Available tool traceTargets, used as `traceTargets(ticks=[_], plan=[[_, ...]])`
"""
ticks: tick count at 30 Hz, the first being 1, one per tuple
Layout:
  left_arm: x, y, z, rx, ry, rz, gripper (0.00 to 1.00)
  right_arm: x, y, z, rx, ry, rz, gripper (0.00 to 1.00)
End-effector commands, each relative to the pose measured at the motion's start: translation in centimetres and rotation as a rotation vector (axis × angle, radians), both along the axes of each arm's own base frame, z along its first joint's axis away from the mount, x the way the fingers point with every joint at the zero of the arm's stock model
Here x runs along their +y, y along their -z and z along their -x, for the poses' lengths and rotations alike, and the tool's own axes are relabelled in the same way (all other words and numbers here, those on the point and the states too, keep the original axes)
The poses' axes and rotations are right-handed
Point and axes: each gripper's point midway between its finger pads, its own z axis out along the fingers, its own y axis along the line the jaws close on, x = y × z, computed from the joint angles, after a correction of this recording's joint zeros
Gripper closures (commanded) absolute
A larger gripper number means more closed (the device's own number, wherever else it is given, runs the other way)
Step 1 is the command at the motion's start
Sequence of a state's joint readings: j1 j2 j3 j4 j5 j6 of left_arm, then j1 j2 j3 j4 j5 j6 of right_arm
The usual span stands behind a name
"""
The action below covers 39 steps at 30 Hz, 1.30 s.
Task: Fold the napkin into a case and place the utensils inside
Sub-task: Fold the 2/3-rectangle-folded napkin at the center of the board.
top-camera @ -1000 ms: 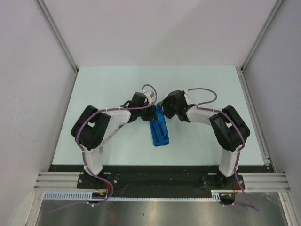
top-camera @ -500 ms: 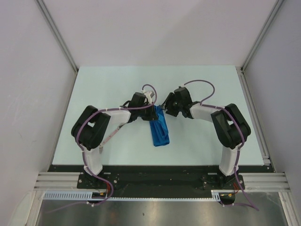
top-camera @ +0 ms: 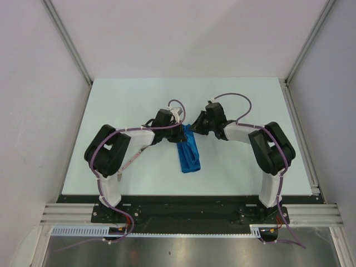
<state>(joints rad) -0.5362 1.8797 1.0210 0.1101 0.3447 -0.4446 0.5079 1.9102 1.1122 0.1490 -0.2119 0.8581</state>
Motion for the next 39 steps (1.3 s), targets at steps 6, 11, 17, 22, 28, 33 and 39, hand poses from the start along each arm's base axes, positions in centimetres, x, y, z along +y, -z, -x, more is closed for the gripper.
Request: traceTargets(ticks=[6, 11, 17, 22, 28, 33, 39], plan=[[-0.1, -3.7, -0.8, -0.057, 0.01, 0.066, 0.61, 0.0, -2.5, -1.8, -0.084, -0.041, -0.08, 1.0], [1.4, -7.2, -2.1, -0.099, -0.06, 0.129, 0.49, -1.1, -2.5, -1.8, -0.076, -0.038, -0.099, 1.0], [2.1, -6.6, -4.6, -0.069, -0.15, 0.133, 0.73, -1.7, -2.6, -1.7, -0.08, -0.032, -0.12, 1.0], [0.9, -4.1, -5.2, -0.006, -0.138, 0.142, 0.86, -1.9, -3.3, -1.7, -0.091, -0.022, -0.13, 1.0], [-0.6, -3.2, -5.6, 0.012, -0.116, 0.157, 0.86, -1.9, -3.8, -1.8, -0.099, -0.021, -0.139, 1.0], [-1.7, -2.2, -6.5, 0.019, -0.116, 0.169, 0.85, -1.9, -4.3, -1.8, -0.108, -0.024, -0.138, 1.0], [-2.3, 0.0, -7.3, 0.067, -0.164, 0.152, 0.85, -1.9, -4.7, -1.9, -0.119, -0.047, -0.114, 1.0]])
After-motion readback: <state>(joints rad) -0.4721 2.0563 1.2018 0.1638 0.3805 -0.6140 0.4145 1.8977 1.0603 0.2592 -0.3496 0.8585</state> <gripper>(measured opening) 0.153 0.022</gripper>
